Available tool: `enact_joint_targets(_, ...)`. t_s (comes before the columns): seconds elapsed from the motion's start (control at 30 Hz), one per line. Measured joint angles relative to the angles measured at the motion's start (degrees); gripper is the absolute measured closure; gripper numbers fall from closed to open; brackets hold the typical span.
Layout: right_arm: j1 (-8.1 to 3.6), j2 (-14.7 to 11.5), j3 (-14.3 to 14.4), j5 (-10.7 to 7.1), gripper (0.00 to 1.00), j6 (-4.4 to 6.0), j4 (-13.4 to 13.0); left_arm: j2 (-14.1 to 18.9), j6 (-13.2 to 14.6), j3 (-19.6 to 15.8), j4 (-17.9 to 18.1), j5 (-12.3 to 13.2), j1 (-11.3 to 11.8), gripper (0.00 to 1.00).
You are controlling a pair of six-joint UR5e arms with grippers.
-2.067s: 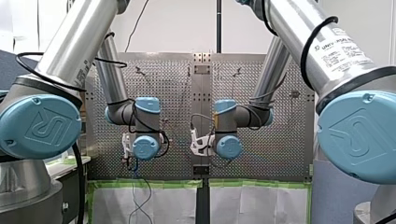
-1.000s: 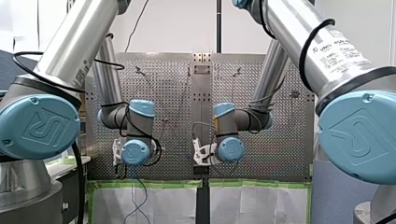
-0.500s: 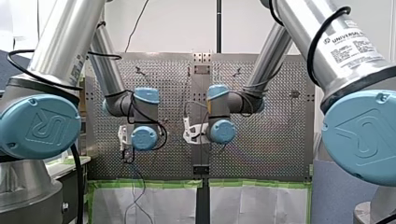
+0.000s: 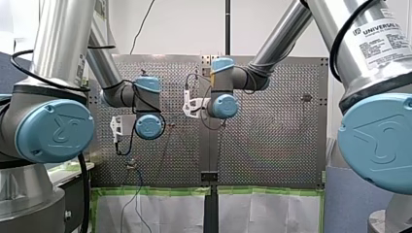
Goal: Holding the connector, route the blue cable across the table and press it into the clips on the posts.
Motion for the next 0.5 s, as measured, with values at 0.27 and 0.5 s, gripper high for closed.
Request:
enact_joint_targets(0.27,0.04,-2.40,-2.27,-1.93,1.00,1.75,3.08,4.42,-1.98,3.62,-4.41,-0.68,1.21,1.00)
enact_joint_targets(0.5,0.04,-1.84,-5.36,-2.43,1.00,3.56,4.57,7.37,-2.35,5.05,-7.36,-0.67,1.44,1.00)
